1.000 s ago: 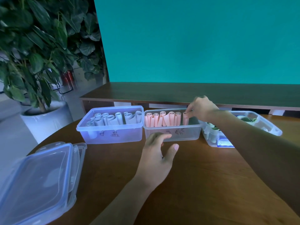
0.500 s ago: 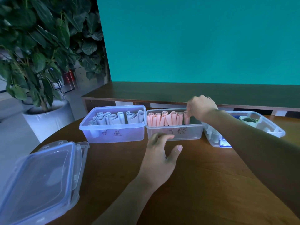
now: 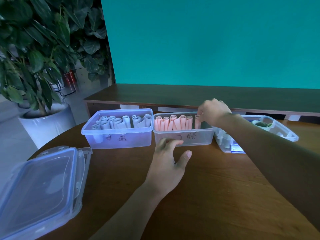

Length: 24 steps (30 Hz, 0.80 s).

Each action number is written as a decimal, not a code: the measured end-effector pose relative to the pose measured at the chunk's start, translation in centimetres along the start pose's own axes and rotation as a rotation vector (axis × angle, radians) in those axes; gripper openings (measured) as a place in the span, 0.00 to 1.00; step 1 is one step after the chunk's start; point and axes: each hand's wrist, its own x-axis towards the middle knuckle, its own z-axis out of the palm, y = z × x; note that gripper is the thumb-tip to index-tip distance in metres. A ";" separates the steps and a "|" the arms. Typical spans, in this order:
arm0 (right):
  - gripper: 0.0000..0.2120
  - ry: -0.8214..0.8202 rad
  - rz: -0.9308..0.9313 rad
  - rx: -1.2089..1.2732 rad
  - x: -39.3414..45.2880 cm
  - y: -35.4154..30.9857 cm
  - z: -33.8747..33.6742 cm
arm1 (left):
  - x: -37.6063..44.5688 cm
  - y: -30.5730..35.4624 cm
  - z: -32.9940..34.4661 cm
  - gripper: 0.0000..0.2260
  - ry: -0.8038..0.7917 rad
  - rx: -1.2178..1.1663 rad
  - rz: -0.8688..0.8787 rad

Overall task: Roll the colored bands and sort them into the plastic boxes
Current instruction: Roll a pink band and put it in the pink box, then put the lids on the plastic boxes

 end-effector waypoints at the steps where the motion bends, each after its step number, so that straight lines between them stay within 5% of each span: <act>1: 0.11 -0.005 0.003 0.011 -0.1 0.1 -0.2 | 0.0 0.0 0.0 0.25 0.001 0.000 0.001; 14: 0.10 0.039 -0.030 0.337 -3.9 0.5 -2.9 | -0.9 0.2 -0.5 0.17 0.157 -0.042 -0.017; 24: 0.09 -0.008 -0.277 0.523 -13.8 -9.3 -4.8 | -7.1 1.8 -9.9 0.13 0.307 0.075 -0.090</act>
